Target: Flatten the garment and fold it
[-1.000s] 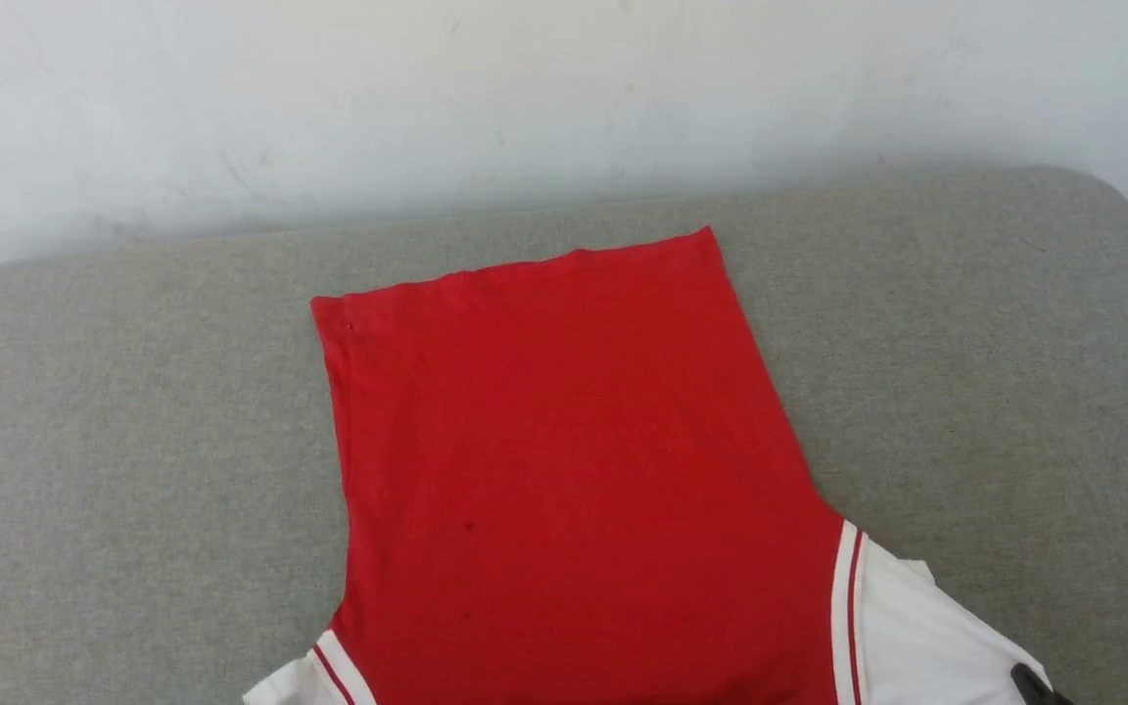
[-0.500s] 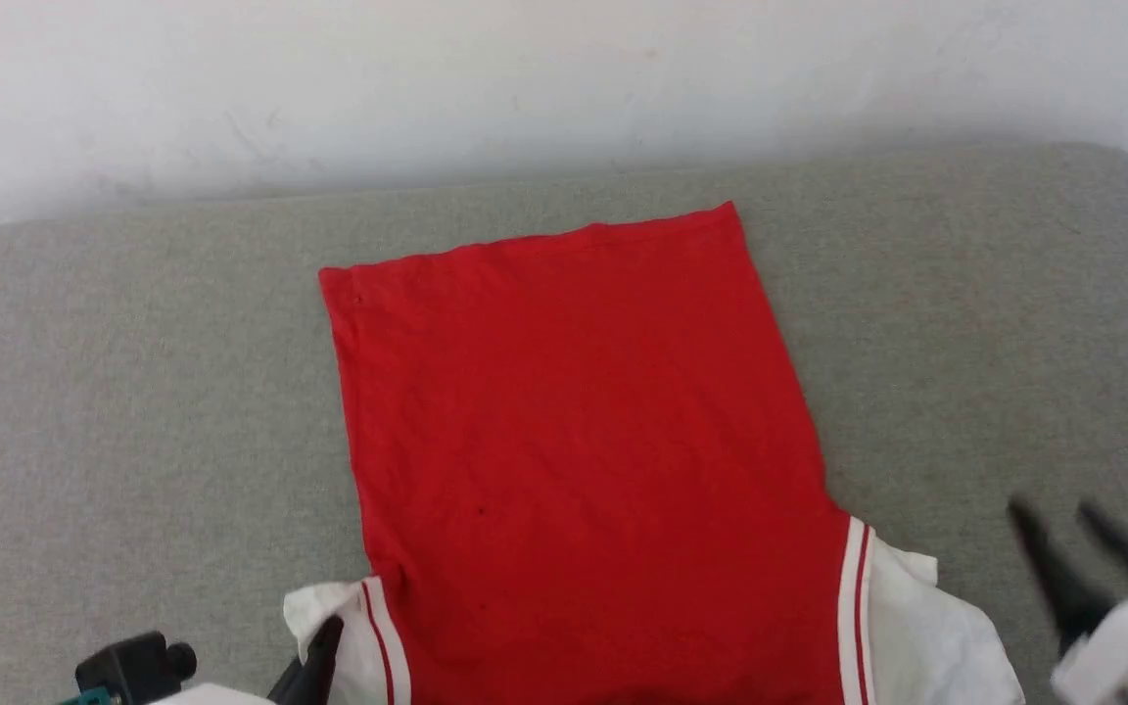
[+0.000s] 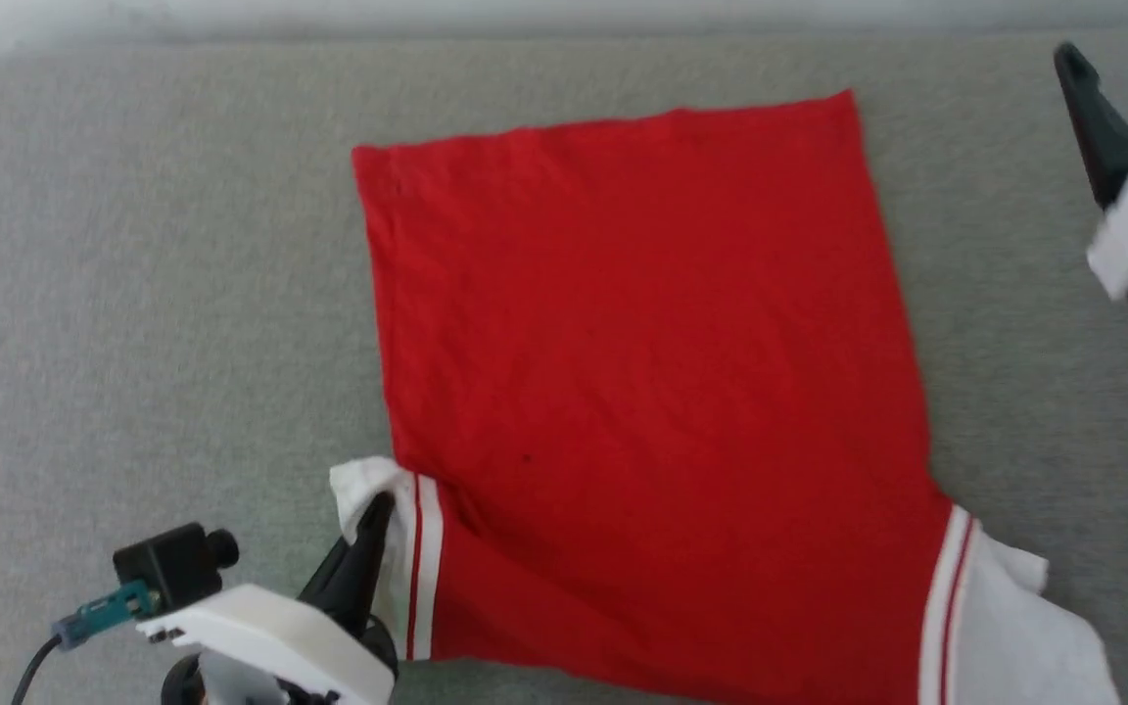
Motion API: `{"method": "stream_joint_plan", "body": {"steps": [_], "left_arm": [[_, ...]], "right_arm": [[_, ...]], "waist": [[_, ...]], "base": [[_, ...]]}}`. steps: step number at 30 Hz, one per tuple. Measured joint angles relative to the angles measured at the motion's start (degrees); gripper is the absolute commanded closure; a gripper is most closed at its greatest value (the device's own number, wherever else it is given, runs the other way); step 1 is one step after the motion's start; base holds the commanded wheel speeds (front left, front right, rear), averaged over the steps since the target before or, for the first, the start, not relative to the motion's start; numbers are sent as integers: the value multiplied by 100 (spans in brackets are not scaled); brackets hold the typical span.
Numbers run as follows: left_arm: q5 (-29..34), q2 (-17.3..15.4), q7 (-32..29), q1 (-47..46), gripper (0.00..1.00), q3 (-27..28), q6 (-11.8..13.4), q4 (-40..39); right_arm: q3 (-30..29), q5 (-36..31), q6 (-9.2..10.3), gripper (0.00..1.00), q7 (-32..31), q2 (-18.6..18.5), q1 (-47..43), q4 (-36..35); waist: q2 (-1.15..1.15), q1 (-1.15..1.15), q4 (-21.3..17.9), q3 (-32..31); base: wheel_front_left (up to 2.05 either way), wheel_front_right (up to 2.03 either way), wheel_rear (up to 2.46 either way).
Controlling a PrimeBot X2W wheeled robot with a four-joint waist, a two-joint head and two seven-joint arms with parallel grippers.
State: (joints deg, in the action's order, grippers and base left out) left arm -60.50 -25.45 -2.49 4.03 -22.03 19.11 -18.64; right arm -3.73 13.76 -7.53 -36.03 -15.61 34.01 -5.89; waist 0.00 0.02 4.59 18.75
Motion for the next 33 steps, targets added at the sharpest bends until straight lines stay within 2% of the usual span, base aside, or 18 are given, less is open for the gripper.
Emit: {"method": "stream_joint_plan", "body": {"steps": [6,9,19,20,21,22,27,33], "left_arm": [[47,148,23,-344,100,-149,-185,148],[54,218,24,-478,100,-216,-278,256],[52,461,78,-856,100,-374,-599,489],[51,485,102,-888,100,-385,-619,509],[51,508,108,-909,100,-387,-654,526],[48,526,111,-921,100,-389,-686,533],[18,550,185,-947,100,-375,-749,592],[7,541,227,-945,100,-343,-789,748]], "right_arm": [[399,-302,0,0,-174,-148,872,1262],[410,-370,-1,0,-176,-142,1071,1752],[-108,-728,0,0,-212,-51,1333,2695],[-152,-742,0,27,-232,-44,1364,2733],[-187,-750,0,76,-283,-48,1431,2755],[-193,-778,0,100,-342,-51,1504,2777],[-189,-890,0,100,-483,-24,1652,2757],[-282,-813,-1,100,-409,-18,1547,2682]], "waist": [[0,0,324,523],[0,0,510,736],[0,-1,1083,1324],[0,-2,1131,1372],[0,-3,1173,1415],[0,-3,1211,1456],[0,-3,1274,1551],[0,-2,1184,1364]], "base": [[0,0,0],[0,0,0],[0,0,0],[0,0,0],[0,0,0],[0,0,0],[0,0,0],[0,0,0]]}}
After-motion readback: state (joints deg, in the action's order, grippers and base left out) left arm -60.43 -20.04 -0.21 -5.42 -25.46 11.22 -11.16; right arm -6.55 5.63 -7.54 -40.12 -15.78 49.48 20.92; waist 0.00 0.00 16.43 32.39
